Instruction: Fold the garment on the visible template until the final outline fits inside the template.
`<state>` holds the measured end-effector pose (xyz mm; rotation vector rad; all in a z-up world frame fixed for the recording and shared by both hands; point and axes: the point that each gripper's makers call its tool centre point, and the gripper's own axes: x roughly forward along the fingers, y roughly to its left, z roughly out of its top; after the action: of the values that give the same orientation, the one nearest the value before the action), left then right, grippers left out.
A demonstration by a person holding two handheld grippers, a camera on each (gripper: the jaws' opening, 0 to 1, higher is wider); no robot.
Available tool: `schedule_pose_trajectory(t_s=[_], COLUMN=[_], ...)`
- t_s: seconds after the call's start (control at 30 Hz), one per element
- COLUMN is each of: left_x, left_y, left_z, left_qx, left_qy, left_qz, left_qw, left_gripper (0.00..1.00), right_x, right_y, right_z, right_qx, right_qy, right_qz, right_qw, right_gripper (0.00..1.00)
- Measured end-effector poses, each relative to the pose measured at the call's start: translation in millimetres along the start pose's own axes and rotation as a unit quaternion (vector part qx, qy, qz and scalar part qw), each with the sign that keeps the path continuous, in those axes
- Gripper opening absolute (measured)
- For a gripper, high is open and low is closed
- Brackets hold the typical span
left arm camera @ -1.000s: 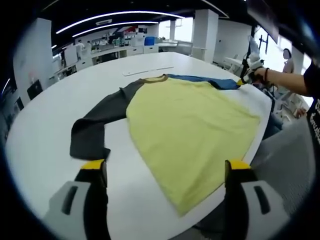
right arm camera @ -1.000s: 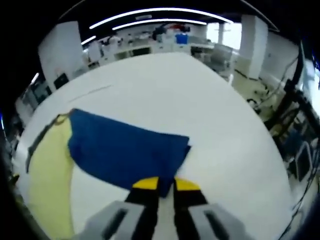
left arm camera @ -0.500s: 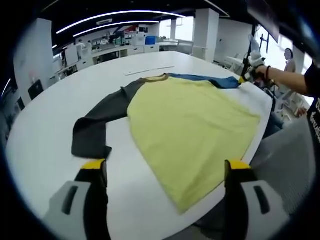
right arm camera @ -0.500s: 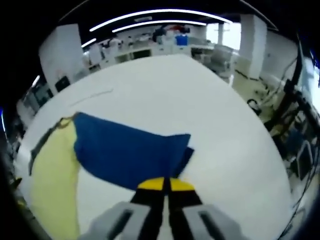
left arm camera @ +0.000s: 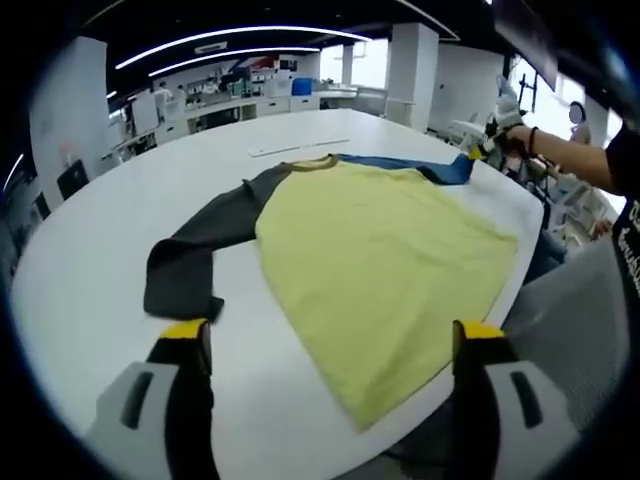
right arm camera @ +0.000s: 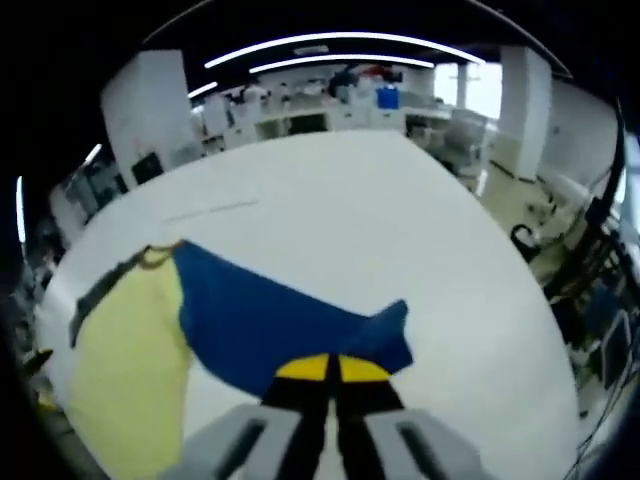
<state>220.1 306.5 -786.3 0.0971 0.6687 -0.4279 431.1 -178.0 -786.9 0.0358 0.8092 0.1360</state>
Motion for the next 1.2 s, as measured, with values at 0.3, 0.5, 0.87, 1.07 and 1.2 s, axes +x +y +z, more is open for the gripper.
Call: schedule_pose_trajectory(t_s=[0.3,0.5,0.87,1.07,1.2], left_x=[-3,-2,1,1,0], left_y=[0.0,7.0,-3.3,-4.7,-5.0], left_z=[1.9,0.5,-3.8,-2.7,-4.4], left_qx=[-0.022,-0.01,0.0,-0.004,-0.007], left_qy=[-0.012,-0.012,0.008,0.006,0.007], left_qz=[-0.009,-0.01,-0.016,-0.017,-0.017], left_qw=[0.9997,0.9998,0.9998,0.9998,0.9998], left_gripper=[0.99,0.99,0.96,0.96,0.95], right_x=[2,2,11,14,18], right_y=[17,34,71,94,105], right_z=[21.0,33.8,59.4,70.7,81.1], right_qx=[-0.024,-0.035,-0.061,-0.074,-0.085], right_qy=[-0.007,-0.013,-0.023,-0.029,-0.032], right_qz=[0.014,0.028,0.059,0.076,0.085], right_qw=[0.9996,0.9989,0.9961,0.9939,0.9922], right_gripper=[0.0,0.0,0.0,0.0,0.0])
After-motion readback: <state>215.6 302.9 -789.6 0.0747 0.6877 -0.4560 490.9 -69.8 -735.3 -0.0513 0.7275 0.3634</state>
